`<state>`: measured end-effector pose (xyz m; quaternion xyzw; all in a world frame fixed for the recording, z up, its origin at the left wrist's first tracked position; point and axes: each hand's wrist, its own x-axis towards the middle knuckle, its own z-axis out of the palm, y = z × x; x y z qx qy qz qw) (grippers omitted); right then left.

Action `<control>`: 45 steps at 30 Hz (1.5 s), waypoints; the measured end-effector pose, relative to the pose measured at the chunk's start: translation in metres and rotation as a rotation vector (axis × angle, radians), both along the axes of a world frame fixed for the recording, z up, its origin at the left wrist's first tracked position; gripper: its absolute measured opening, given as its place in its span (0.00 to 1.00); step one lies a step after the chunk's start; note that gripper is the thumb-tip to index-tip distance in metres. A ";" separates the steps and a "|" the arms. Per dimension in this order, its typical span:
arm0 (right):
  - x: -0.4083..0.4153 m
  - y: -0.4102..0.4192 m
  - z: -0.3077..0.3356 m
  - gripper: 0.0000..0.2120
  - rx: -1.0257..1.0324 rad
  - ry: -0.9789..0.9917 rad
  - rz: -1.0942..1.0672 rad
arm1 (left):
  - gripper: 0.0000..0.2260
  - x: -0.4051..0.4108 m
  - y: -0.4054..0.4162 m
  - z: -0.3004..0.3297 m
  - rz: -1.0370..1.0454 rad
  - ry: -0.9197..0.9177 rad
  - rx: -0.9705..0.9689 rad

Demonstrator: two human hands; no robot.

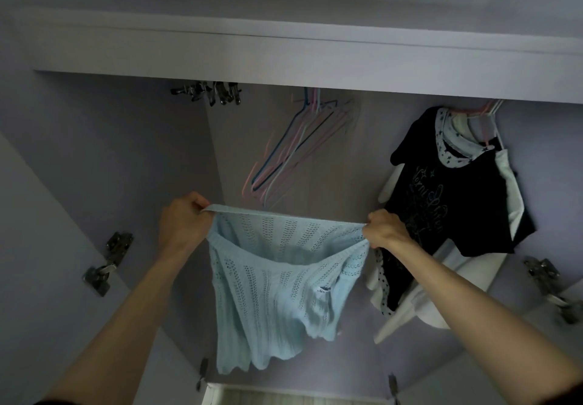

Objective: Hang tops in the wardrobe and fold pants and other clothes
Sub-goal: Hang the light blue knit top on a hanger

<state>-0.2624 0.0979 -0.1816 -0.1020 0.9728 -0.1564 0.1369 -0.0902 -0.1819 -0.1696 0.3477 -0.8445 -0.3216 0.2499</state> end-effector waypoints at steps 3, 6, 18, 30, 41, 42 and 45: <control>-0.006 0.009 -0.009 0.12 -0.133 -0.094 -0.006 | 0.06 -0.003 -0.002 0.002 0.004 0.024 0.029; -0.005 0.018 -0.015 0.17 -0.280 -0.144 0.021 | 0.06 -0.003 -0.005 0.002 0.018 0.027 0.060; 0.004 0.023 -0.010 0.09 -0.265 -0.121 0.330 | 0.03 -0.004 -0.008 0.006 0.017 0.009 0.193; 0.016 -0.018 -0.013 0.09 0.105 0.234 0.185 | 0.05 0.023 -0.008 0.014 -0.124 -0.076 0.736; 0.005 -0.079 0.010 0.12 -0.268 -0.100 0.212 | 0.03 0.034 -0.010 0.029 -0.214 -0.179 0.829; 0.007 -0.092 0.015 0.10 -0.461 -0.139 0.160 | 0.03 0.032 -0.006 0.031 -0.211 -0.192 0.810; 0.008 -0.126 0.035 0.09 -0.957 -0.375 -0.018 | 0.07 0.027 -0.001 0.035 -0.176 -0.187 0.768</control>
